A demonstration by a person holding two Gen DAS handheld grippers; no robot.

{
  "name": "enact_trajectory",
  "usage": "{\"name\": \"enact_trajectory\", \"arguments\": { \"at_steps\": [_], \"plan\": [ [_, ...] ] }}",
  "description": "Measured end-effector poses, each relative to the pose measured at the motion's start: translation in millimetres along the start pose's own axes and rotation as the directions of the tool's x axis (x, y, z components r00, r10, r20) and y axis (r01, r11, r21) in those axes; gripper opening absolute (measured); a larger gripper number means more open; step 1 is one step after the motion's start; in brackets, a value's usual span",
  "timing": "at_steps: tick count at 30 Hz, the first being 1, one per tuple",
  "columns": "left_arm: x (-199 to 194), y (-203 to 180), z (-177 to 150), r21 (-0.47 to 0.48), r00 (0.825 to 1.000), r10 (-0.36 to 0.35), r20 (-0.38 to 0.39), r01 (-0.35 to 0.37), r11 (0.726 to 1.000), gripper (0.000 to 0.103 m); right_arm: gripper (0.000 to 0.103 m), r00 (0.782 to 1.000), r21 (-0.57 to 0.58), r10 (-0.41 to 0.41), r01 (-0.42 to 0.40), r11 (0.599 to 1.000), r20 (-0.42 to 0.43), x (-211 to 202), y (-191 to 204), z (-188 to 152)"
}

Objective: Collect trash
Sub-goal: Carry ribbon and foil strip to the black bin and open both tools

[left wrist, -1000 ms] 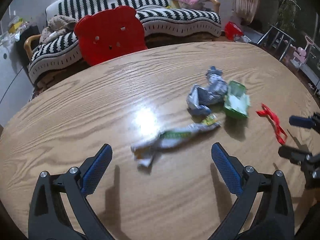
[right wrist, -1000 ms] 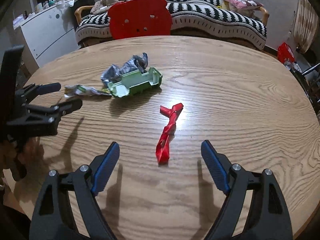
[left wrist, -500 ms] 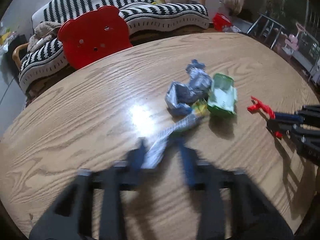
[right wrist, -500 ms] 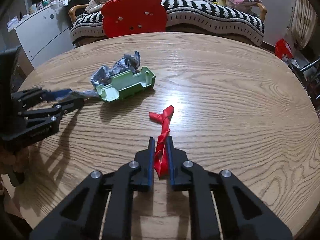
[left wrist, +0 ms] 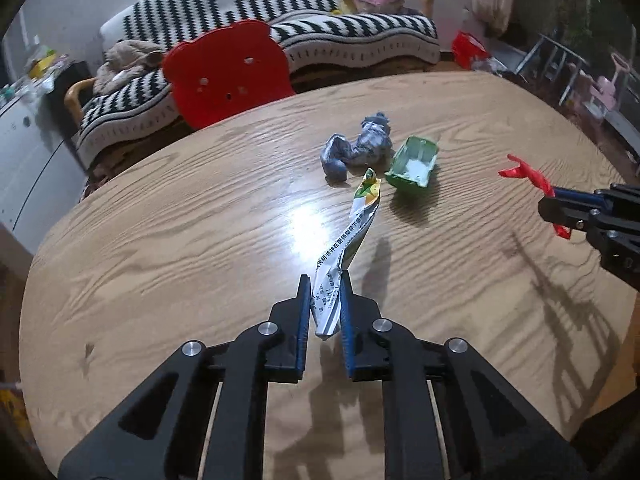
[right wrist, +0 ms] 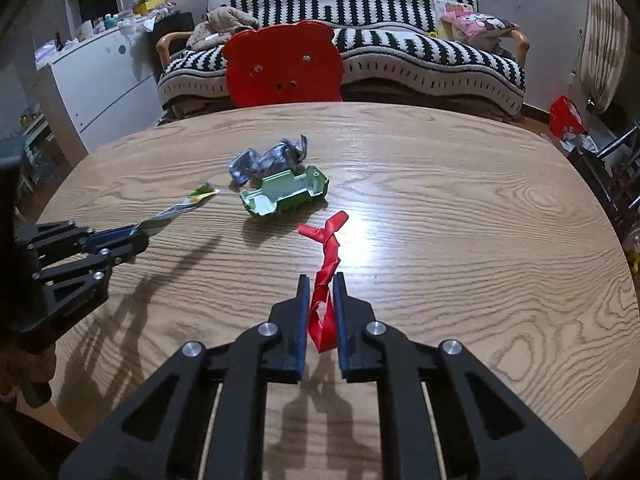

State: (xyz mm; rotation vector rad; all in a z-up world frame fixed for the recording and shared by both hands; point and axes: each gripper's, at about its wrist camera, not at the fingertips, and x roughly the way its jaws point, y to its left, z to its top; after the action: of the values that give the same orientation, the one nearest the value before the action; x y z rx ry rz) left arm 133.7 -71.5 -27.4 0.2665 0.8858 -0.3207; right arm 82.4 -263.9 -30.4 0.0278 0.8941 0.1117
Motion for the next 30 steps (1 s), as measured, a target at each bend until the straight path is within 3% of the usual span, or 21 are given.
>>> {"name": "enact_trajectory", "arguments": {
  "at_steps": [6, 16, 24, 30],
  "plan": [
    [-33.5, -26.2, -10.8, -0.052, 1.0, -0.019, 0.02, 0.02, 0.998, 0.013, 0.012, 0.999, -0.006, 0.011, -0.011, 1.0, 0.031, -30.4, -2.7, -10.8],
    [-45.5, -76.3, -2.0, -0.031, 0.996, -0.077, 0.051, 0.079, 0.996, 0.013, 0.013, 0.998, 0.04, -0.014, 0.011, 0.999, 0.069, -65.0, -28.6, -23.3],
    [-43.1, -150.8, 18.7, 0.044, 0.98, -0.184, 0.07, 0.181, 0.983, 0.013, 0.013, 0.991, 0.128, -0.098, 0.086, 0.988, 0.095, -102.2, -91.5, -46.7],
    [-39.6, -221.4, 26.1, 0.116, 0.955, -0.29, 0.066, 0.281, 0.953, 0.013, 0.013, 0.979, 0.217, -0.176, 0.151, 0.965, 0.102, -137.3, -153.2, -78.3]
  ]
}}
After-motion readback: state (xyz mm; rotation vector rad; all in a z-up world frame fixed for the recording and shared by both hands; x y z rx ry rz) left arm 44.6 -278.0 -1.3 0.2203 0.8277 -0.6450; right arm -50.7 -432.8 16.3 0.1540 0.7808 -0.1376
